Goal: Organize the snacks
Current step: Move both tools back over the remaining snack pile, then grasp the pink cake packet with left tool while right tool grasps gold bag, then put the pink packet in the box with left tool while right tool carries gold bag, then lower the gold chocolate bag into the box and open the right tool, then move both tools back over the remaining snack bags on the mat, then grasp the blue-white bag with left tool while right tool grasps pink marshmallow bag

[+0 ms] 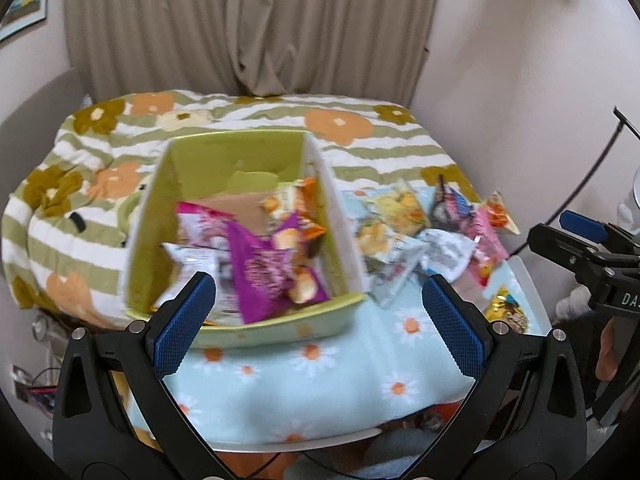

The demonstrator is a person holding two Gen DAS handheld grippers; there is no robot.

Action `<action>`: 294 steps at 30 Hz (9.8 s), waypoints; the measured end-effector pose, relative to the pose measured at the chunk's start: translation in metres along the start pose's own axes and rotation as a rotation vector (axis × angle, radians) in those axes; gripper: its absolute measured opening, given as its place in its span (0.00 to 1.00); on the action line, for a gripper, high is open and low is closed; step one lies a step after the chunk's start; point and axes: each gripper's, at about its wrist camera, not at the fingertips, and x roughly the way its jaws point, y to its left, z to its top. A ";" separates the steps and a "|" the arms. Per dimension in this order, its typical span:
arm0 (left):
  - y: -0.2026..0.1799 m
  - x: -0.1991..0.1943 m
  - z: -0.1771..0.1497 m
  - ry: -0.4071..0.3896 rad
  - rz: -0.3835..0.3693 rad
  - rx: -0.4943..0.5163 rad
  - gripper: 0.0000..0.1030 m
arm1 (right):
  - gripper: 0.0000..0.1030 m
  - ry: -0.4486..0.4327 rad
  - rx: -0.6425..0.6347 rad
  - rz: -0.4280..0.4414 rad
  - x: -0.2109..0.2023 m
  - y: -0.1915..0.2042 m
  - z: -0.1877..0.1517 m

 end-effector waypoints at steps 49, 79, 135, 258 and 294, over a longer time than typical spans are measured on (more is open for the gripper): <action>-0.233 0.273 -0.066 0.417 0.029 -0.094 0.78 | 0.94 0.333 -0.315 0.109 0.118 -0.177 -0.164; -0.213 0.231 -0.105 0.452 0.096 0.045 0.58 | 0.46 0.385 -0.313 0.088 0.129 -0.176 -0.173; 0.131 0.126 0.098 0.163 0.142 -0.154 0.58 | 0.41 0.137 -0.177 0.261 0.150 0.101 0.076; -0.175 0.282 0.030 0.440 -0.051 -0.231 0.94 | 0.94 0.319 0.519 0.068 0.149 -0.244 -0.058; -0.187 0.246 -0.031 0.453 -0.071 0.092 0.58 | 0.94 0.382 -0.404 0.158 0.201 -0.186 -0.059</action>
